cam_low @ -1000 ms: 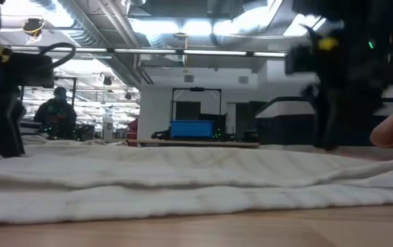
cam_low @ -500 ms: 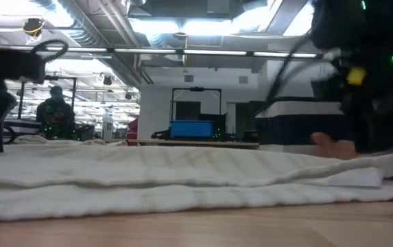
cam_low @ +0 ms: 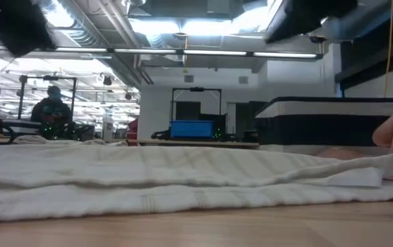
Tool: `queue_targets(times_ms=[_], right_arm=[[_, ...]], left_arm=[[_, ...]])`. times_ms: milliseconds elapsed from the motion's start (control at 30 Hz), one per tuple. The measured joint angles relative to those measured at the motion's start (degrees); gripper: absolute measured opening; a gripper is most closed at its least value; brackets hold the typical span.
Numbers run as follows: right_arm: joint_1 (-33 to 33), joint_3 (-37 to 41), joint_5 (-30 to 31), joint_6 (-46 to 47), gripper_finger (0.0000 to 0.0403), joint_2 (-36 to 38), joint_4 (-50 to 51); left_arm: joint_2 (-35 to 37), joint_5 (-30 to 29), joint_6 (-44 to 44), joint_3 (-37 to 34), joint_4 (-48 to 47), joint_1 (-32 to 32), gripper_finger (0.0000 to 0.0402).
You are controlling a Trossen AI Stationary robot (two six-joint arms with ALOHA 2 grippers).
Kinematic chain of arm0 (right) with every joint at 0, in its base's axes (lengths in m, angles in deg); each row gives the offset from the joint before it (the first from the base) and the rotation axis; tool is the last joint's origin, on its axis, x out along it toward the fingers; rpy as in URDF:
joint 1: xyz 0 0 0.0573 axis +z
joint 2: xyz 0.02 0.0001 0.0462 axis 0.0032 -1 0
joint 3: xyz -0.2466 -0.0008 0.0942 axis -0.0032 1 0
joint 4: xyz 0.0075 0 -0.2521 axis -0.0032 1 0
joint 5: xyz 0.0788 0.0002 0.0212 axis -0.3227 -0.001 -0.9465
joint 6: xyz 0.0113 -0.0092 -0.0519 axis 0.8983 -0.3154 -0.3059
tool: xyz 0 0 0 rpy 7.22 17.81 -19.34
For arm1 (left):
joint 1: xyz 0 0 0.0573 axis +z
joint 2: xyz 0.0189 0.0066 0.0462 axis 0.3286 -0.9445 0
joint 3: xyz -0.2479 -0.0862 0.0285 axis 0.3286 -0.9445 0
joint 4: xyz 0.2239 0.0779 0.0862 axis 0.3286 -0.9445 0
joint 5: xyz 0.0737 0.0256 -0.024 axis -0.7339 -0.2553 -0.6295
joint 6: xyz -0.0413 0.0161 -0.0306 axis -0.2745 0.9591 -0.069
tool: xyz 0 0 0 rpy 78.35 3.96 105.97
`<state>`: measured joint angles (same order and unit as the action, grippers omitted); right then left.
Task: Fold towel
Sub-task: Fold the white towel on the table
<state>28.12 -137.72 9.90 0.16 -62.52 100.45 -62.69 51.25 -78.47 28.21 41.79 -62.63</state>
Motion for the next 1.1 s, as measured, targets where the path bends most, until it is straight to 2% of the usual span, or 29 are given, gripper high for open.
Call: queue_targets(times_ms=[167, 200, 300, 433, 533, 633, 700, 800, 967, 1100], right_arm=[[-0.74, 0.08, -0.11, -8.55, 0.0145, -1.20, -16.99], [-1.05, 0.07, 0.15, -9.88, 0.0145, -1.24, -19.88], [-1.02, 0.02, 0.09, -12.60, 0.0147, -1.12, -23.49], [0.98, -2.40, -0.70, -13.34, 0.0167, -0.36, -15.35], [3.81, -5.15, -0.33, -9.24, 0.0194, -0.25, -4.85], [6.38, -5.44, 0.25, -3.90, 0.0222, -0.30, 4.34], [7.45, -5.36, 0.80, 0.91, 0.0235, -0.54, 9.43], [8.66, -3.38, 1.68, 7.67, 0.0243, -1.38, 12.67], [8.89, 0.49, 0.38, 12.99, 0.0238, -3.72, 12.54], [8.80, 2.22, -0.56, 13.11, 0.0234, -5.47, 12.79]], left_arm=[[-1.39, -11.69, 14.99, -0.10, 10.73, 2.61, 0.0159], [-1.39, -12.37, 18.07, -0.05, 12.72, 3.77, 0.0161], [-1.39, -9.07, 27.13, 0.52, 16.69, 6.39, 0.0178], [-1.39, 0.15, 30.42, 7.05, 11.22, 6.84, 0.0220], [-2.38, 2.76, 24.14, 12.77, -2.98, 4.12, 0.0246], [-5.54, 3.31, 12.35, 16.61, -17.34, -0.31, 0.0251], [-8.47, 5.47, 4.71, 17.87, -22.99, -3.63, 0.0250], [-12.96, 10.91, -6.25, 18.25, -26.96, -8.21, 0.0244], [-19.72, 18.95, -19.45, 18.34, -26.86, -14.07, 0.0233], [-23.35, 19.84, -23.82, 18.34, -25.96, -16.68, 0.0226]])
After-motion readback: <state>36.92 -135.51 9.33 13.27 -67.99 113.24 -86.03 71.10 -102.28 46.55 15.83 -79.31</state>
